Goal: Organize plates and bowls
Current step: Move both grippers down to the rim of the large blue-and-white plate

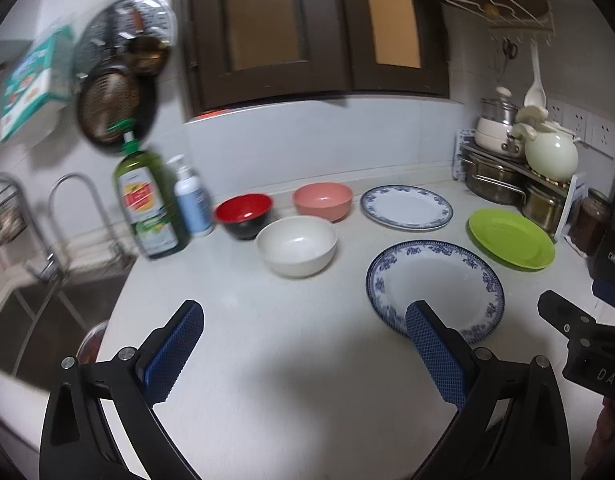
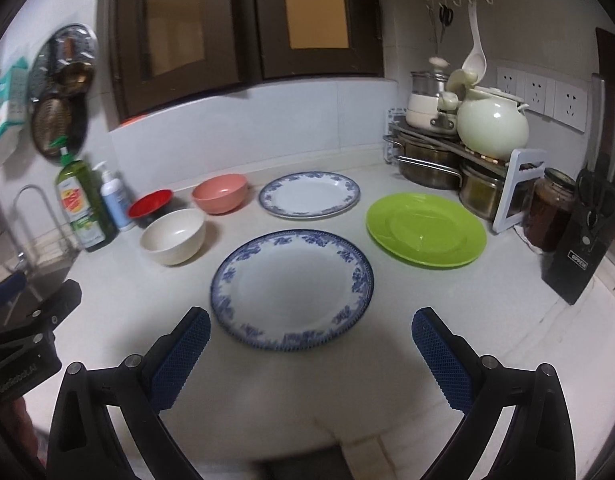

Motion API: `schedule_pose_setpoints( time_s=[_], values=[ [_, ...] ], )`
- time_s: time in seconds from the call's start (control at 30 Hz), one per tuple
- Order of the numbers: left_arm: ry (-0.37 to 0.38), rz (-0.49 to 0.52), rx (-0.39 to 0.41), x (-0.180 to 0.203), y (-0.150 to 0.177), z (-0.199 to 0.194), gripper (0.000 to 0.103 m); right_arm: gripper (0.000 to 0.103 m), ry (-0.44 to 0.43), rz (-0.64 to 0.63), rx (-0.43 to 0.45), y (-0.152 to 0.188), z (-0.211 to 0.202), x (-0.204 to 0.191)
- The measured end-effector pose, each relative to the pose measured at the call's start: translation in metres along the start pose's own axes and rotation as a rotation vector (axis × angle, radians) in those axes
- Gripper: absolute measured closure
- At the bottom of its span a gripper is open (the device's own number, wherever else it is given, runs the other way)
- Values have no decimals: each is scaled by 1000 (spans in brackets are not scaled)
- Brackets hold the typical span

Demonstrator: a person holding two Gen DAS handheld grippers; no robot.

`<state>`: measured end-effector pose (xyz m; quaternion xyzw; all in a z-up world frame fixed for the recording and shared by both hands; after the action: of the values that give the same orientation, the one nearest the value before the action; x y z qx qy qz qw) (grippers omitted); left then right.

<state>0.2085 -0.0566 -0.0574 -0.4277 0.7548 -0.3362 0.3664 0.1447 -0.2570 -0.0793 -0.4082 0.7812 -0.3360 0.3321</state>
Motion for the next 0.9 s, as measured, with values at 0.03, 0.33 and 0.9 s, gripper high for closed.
schedule_pose_setpoints(
  time_s=[0.03,0.33,0.9],
  values=[
    [20,24,-18,0,-1,13,0,1,23,13,-3,-2,8,1],
    [126,91,-126,19,-6,92,3,1,118,35,-58,-17,63,12],
    [203,74,-340,75,13,192,18,14,104,36,-275,-12,171,52]
  ],
)
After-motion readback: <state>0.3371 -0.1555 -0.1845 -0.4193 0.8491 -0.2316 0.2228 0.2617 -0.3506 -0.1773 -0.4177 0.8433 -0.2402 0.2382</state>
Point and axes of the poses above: each gripper's, at about its wrist camera, not at the fingertips, and z roughly the way its jaws point, x to its right, y to its underside, the point moved 7 cm from there along z, roughly the way its jaws point, and after that the axes turned 13 degrees about z, right-handed, at the moved point
